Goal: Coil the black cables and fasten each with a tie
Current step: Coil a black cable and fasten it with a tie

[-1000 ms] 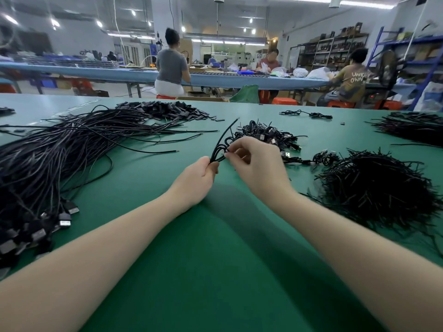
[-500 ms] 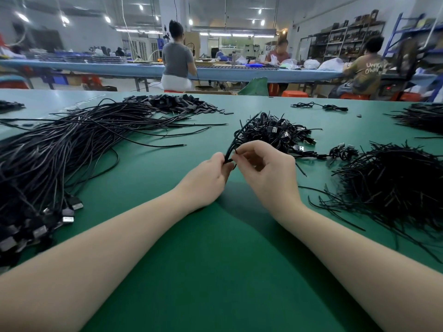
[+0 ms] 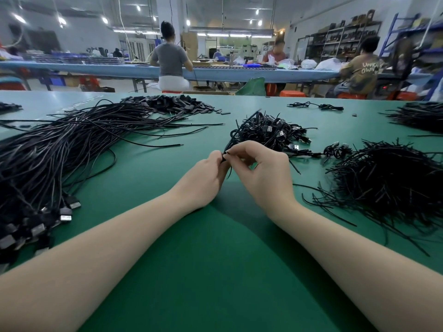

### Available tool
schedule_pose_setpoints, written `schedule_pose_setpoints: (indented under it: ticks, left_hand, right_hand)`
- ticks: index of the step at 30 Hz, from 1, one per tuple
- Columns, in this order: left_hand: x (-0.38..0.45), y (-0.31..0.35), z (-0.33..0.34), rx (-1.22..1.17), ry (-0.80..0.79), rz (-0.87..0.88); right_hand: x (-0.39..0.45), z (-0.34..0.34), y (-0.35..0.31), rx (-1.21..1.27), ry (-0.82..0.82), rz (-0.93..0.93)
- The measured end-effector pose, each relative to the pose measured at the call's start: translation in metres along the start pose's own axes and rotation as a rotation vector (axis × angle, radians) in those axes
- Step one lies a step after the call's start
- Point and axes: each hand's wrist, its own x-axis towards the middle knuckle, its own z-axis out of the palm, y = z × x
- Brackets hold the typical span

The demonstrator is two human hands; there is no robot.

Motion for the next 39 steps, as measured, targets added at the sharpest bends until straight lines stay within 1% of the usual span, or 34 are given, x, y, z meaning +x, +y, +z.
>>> schedule_pose_setpoints:
  ticks: [5,10,14,15,16,18,19,20,21,22,23,24,26,29,31,33,35,37,39]
  left_hand:
    - [0.001,0.0,0.001,-0.077,0.026,-0.021]
    - [0.0,-0.003,0.003,0.019,0.006,0.029]
    - [0.0,-0.004,0.002,0.08,-0.014,0.025]
    - [0.0,-0.005,0.002,0.141,-0.012,0.033]
    - [0.0,-0.004,0.003,0.25,0.001,0.044]
    - [-0.001,0.003,0.003,0.563,0.038,0.102]
    - [-0.005,0.01,0.003,0.707,0.049,0.15]
    - [-0.006,0.014,0.002,0.827,0.063,0.196]
    - [-0.007,0.018,0.002,0.9,0.114,0.253]
    - [-0.007,0.018,0.002,0.893,0.181,0.324]
    - [-0.007,0.017,0.002,0.834,0.237,0.395]
    - [-0.007,0.017,0.001,0.778,0.263,0.455]
    - [-0.007,0.022,0.001,0.799,0.265,0.605]
    - [-0.01,0.034,-0.002,0.745,0.274,0.729]
    - [-0.014,0.04,-0.002,0.635,0.296,0.71]
    - [-0.018,0.042,0.001,0.41,0.289,0.561]
    - [-0.02,0.04,0.005,0.1,0.286,0.349]
    - [-0.018,0.038,0.01,-0.172,0.289,0.209]
    - [-0.015,0.034,0.013,-0.368,0.241,0.112]
  right_hand:
    - [0.0,-0.004,-0.001,-0.075,0.02,0.003]
    - [-0.002,-0.003,-0.005,-0.056,-0.011,-0.02]
    - [-0.003,-0.001,-0.009,-0.086,-0.023,-0.068]
    - [-0.003,-0.003,-0.009,-0.106,-0.032,-0.101]
    - [-0.001,-0.005,-0.009,-0.192,-0.045,-0.179]
    - [0.008,-0.014,-0.013,-0.587,-0.073,-0.438]
    - [0.015,-0.019,-0.015,-0.751,-0.096,-0.537]
    - [0.023,-0.024,-0.019,-0.809,-0.163,-0.552]
    - [0.032,-0.03,-0.025,-0.787,-0.248,-0.499]
    - [0.04,-0.036,-0.028,-0.701,-0.341,-0.409]
    - [0.048,-0.042,-0.028,-0.606,-0.428,-0.308]
    - [0.055,-0.049,-0.027,-0.522,-0.528,-0.21]
    - [0.066,-0.065,-0.018,-0.292,-0.714,0.0]
    - [0.071,-0.087,-0.002,0.03,-0.854,0.292]
    - [0.062,-0.09,0.012,0.3,-0.925,0.496]
    - [0.048,-0.078,0.019,0.644,-0.877,0.656]
    - [0.032,-0.059,0.018,0.911,-0.761,0.77]
    - [0.021,-0.039,0.016,1.032,-0.642,0.816]
    - [0.016,-0.025,0.015,1.067,-0.519,0.855]
